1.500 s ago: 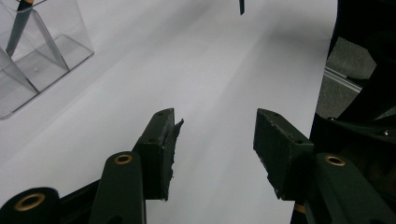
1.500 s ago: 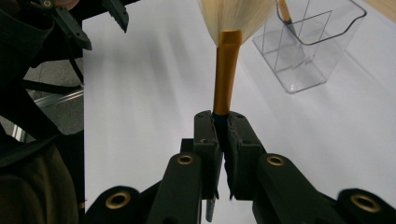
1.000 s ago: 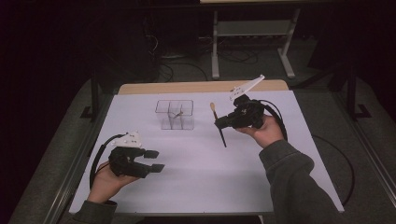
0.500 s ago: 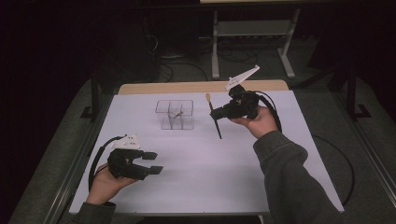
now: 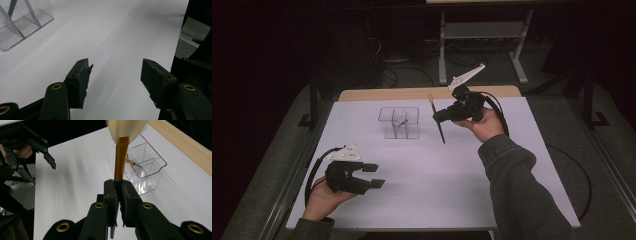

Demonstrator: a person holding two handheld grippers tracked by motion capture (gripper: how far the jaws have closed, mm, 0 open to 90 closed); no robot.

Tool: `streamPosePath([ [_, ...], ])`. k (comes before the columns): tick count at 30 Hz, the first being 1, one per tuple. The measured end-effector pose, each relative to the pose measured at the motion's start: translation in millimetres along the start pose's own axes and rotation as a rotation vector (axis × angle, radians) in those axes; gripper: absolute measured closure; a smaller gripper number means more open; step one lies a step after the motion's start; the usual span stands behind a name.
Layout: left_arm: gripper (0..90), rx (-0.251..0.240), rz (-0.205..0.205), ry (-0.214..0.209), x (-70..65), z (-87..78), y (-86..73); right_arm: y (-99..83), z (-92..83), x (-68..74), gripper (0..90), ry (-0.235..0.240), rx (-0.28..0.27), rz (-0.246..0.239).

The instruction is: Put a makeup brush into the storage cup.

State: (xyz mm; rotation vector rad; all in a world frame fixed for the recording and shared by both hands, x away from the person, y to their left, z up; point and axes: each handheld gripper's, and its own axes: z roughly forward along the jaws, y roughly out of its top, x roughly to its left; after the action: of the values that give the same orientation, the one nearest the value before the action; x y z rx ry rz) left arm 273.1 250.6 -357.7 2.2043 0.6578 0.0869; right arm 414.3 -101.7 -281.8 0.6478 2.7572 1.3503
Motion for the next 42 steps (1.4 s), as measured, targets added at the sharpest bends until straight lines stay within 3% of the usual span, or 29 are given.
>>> streamPosePath([
  [15,37.1,0.006,0.002,0.001,1.5,1.5,-1.3,14.0,-2.1,-6.0,83.0,-0.007,-0.021,0.033],
  [23,36.6,0.004,-0.004,-0.004,1.4,3.5,-1.7,22.2,4.1,-11.7,83.0,-0.009,-0.018,0.010],
  [42,36.0,0.012,0.014,-0.014,3.7,5.0,-1.3,41.0,19.1,-18.3,83.0,0.003,-0.008,0.004],
])
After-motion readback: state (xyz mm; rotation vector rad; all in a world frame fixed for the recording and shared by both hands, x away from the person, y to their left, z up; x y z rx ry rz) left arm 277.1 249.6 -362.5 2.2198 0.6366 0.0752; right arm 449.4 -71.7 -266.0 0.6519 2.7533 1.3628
